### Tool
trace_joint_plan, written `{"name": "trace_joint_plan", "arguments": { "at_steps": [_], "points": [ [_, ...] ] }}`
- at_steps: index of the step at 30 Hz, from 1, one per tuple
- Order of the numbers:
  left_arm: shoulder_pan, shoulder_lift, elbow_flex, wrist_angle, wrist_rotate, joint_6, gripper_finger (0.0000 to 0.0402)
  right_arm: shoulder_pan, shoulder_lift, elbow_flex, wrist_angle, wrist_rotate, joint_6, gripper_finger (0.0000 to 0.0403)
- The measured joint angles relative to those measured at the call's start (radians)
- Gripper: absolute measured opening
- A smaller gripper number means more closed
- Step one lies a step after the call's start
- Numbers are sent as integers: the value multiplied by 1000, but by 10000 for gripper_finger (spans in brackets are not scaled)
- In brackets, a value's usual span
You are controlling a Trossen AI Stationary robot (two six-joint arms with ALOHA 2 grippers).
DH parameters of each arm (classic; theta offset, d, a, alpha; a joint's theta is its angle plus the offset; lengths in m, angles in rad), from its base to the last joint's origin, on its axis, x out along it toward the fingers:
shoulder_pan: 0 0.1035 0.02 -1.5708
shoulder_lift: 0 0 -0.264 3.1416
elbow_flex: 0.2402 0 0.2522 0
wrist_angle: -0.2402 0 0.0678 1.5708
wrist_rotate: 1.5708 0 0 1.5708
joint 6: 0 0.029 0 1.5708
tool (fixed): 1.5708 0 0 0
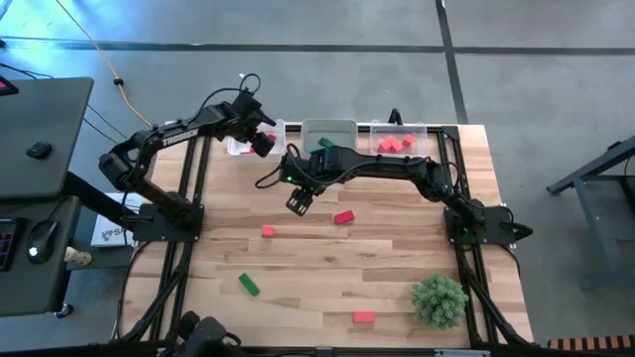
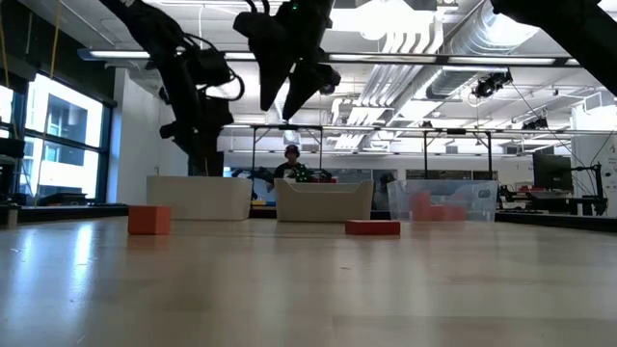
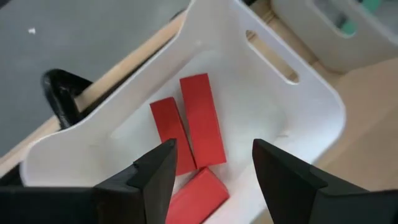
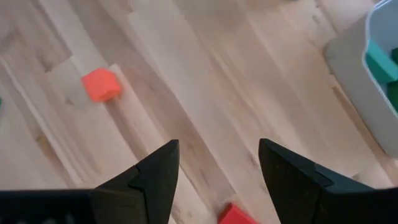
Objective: Sort & place blocks by color
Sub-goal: Put the top orange block into the transparent bin
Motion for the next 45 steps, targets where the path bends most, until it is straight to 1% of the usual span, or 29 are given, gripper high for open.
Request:
{"name": "trace_joint_plan", "arguments": {
  "at_steps": [4,9,17,21,27,35,41,45],
  "points": [
    [-1,-67,0,-29,20,-1,200,0,0,0,13,-23,-52,209],
    [-1,-168,0,-96,84,-40,200,0,0,0,63,-45,-139,209],
    [-20,-339,0,-179,210,-200,200,0,0,0,158,-61,-297,209],
    [-58,-413,0,-199,226,-250,200,0,0,0,156,-79,-349,209],
    [-157,-473,0,-239,227,-272,200,0,0,0,108,-90,-360,209],
    [-323,-494,0,-406,215,-265,200,0,0,0,-28,-103,-385,209],
    [-464,-494,0,-457,182,-240,200,0,0,0,-68,-138,-386,209],
    [-569,-493,-4,-481,138,-220,200,0,0,0,-81,-140,-400,209]
  ]
}}
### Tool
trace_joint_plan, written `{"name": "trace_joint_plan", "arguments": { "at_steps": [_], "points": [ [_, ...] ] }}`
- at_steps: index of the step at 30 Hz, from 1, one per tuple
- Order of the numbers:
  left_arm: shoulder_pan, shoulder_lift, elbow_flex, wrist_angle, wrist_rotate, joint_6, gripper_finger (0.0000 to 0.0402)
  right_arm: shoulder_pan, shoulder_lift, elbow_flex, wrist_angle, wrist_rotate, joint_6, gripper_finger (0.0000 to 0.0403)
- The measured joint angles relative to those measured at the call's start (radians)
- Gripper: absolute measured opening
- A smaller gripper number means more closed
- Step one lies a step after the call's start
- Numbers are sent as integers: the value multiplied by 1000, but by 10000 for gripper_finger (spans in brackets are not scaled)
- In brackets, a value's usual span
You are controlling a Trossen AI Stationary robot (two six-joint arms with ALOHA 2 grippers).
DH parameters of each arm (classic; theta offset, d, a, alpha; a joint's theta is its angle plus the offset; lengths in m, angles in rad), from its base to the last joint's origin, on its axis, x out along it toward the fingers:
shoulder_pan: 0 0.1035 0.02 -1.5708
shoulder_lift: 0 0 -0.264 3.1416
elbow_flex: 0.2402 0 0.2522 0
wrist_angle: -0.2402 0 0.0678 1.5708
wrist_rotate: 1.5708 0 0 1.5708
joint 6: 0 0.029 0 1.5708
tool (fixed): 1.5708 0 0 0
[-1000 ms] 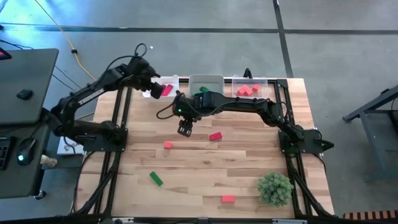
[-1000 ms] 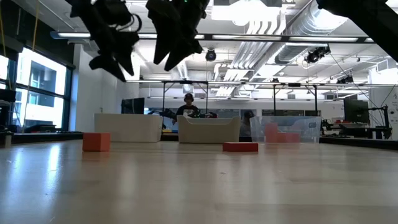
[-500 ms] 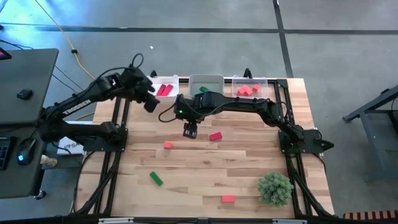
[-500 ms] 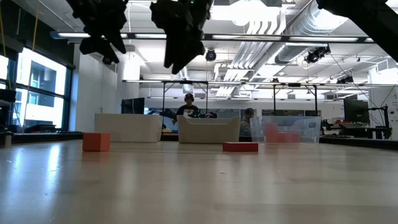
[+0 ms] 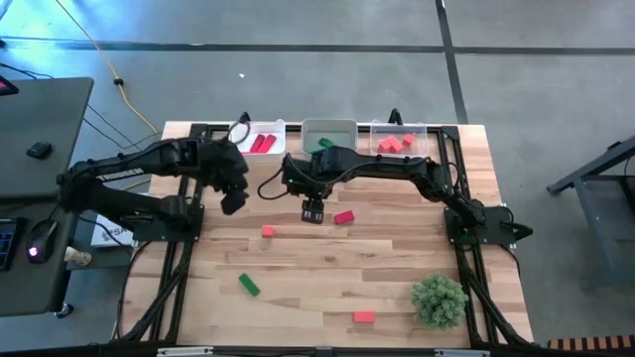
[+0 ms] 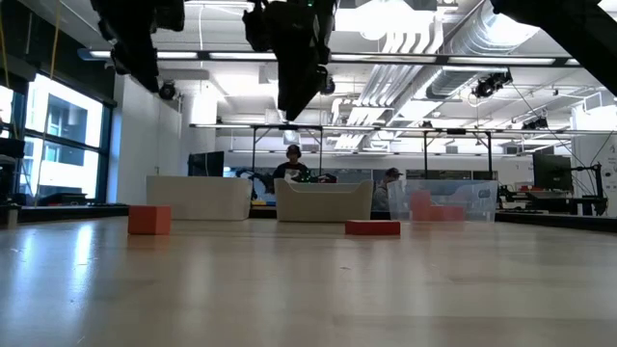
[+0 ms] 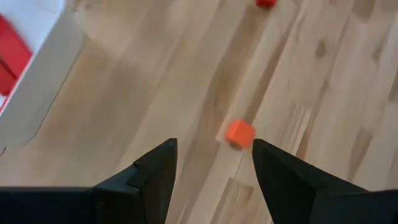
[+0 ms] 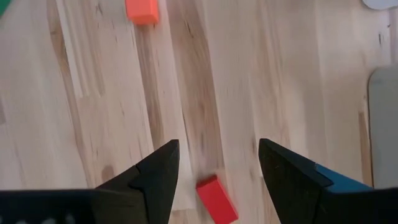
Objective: Sort & place blocks by color
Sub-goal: Put the top orange block into the transparent bin
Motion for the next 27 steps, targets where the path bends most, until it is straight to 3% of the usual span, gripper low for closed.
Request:
{"name": "trace_joint_plan", "arguments": {
  "at_steps": [11,27],
  "points": [
    [-214,1,-121,65,-108,8,200,0,0,0,-18,-6,-28,209],
    [-357,28,-297,383,-112,28,200,-7,0,0,-130,25,-46,209]
  ]
}}
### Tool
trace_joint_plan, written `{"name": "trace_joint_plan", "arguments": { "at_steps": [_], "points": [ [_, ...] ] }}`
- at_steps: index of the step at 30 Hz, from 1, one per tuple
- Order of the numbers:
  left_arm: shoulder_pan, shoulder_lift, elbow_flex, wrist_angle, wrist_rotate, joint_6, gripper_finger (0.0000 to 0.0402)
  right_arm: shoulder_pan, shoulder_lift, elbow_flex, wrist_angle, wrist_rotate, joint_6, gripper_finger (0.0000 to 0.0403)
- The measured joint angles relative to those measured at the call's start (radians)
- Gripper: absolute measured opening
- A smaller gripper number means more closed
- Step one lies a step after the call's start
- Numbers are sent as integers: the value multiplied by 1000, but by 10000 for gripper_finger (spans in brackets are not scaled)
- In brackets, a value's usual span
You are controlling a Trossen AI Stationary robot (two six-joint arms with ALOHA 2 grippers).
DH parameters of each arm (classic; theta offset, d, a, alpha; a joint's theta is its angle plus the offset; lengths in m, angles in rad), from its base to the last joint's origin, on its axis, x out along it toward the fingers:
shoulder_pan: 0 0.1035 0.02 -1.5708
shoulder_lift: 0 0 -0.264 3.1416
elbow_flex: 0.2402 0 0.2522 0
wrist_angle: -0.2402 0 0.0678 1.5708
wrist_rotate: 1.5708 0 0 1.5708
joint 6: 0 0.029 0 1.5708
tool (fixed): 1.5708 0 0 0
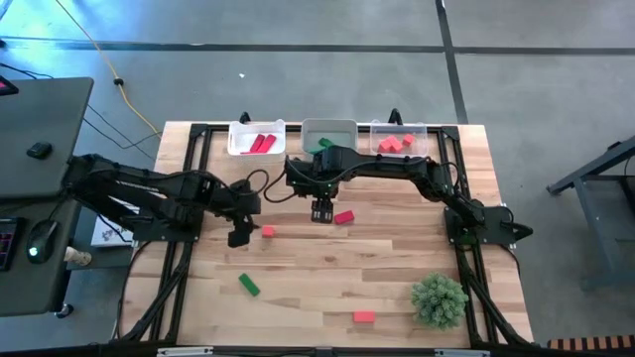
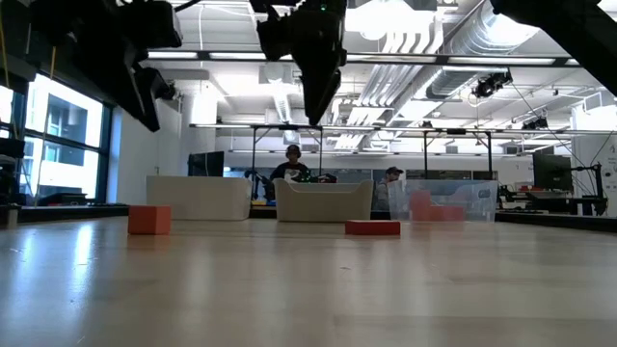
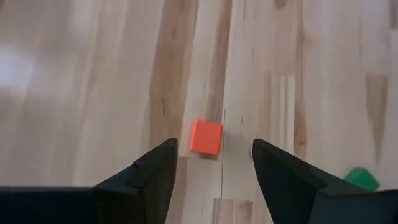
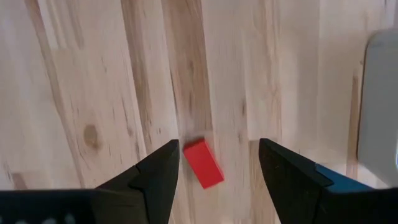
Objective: Sort & place blocks by color
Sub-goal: Put the top orange block into the transparent bin
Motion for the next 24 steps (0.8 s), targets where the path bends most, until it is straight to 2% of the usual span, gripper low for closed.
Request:
{"name": "trace_joint_plan", "arguments": {
  "at_steps": [8,17,24],
  "points": [
    [-18,123,-17,50,-3,34,200,-11,1,0,-62,0,1,209],
    [-18,270,-18,121,-4,86,200,-16,2,0,-63,2,1,209],
    [-19,340,-18,145,1,87,200,-19,2,0,-56,2,1,209]
  ]
}}
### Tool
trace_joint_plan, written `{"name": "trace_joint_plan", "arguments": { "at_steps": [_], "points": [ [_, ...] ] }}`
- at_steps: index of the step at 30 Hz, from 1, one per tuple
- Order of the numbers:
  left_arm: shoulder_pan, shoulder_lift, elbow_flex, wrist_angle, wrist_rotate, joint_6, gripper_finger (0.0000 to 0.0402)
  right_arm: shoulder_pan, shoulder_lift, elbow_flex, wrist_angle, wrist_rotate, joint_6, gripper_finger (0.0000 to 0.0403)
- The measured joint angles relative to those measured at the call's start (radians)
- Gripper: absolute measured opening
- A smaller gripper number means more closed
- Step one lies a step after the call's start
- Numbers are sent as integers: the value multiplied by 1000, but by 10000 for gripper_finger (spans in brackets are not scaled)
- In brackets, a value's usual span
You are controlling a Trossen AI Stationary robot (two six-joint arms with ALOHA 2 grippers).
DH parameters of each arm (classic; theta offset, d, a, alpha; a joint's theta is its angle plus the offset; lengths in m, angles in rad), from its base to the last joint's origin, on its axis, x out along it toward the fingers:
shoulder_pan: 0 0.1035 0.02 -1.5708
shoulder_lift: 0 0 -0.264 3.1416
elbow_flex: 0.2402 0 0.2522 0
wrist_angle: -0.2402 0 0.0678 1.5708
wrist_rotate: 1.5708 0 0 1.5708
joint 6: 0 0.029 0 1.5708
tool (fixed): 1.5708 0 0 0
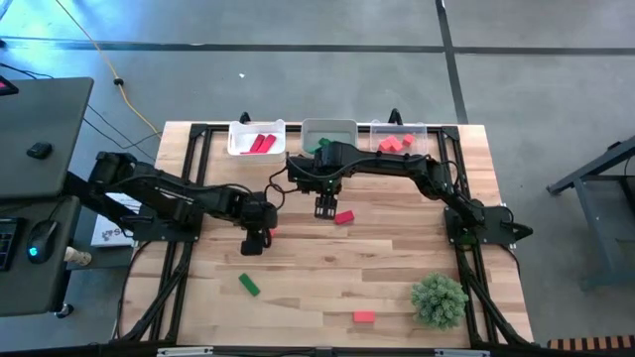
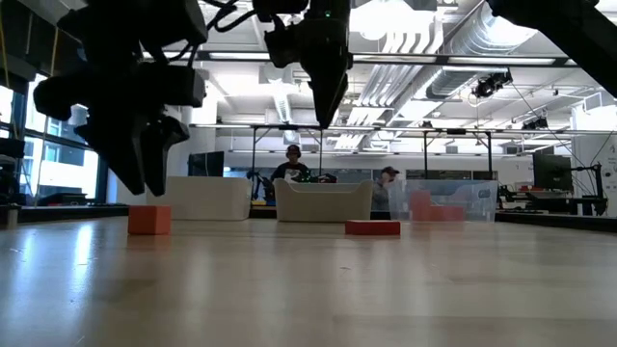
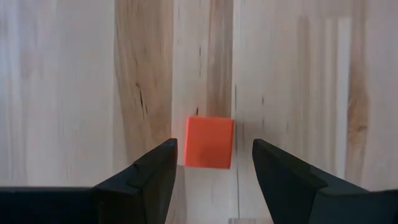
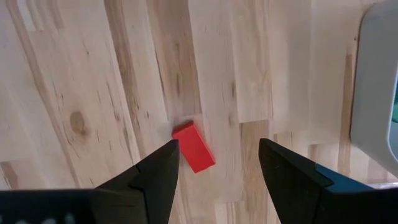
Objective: Sort & place blocks by color
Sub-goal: Put the top orange block into the transparent bin
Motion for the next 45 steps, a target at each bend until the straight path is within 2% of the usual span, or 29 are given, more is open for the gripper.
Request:
{"name": "trace_joint_plan", "arguments": {
  "at_steps": [18,25,30,37,45],
  "points": [
    [1,122,0,41,-12,28,197,1,0,1,7,-2,-1,209],
    [1,151,0,41,-12,69,143,1,0,1,10,-2,0,209],
    [1,150,0,43,-12,88,108,1,0,1,14,-2,18,209],
    [11,144,0,39,-11,118,108,1,-1,1,15,-2,44,209],
    [88,77,0,22,-11,185,110,1,-1,1,14,-3,77,209]
  ]
}}
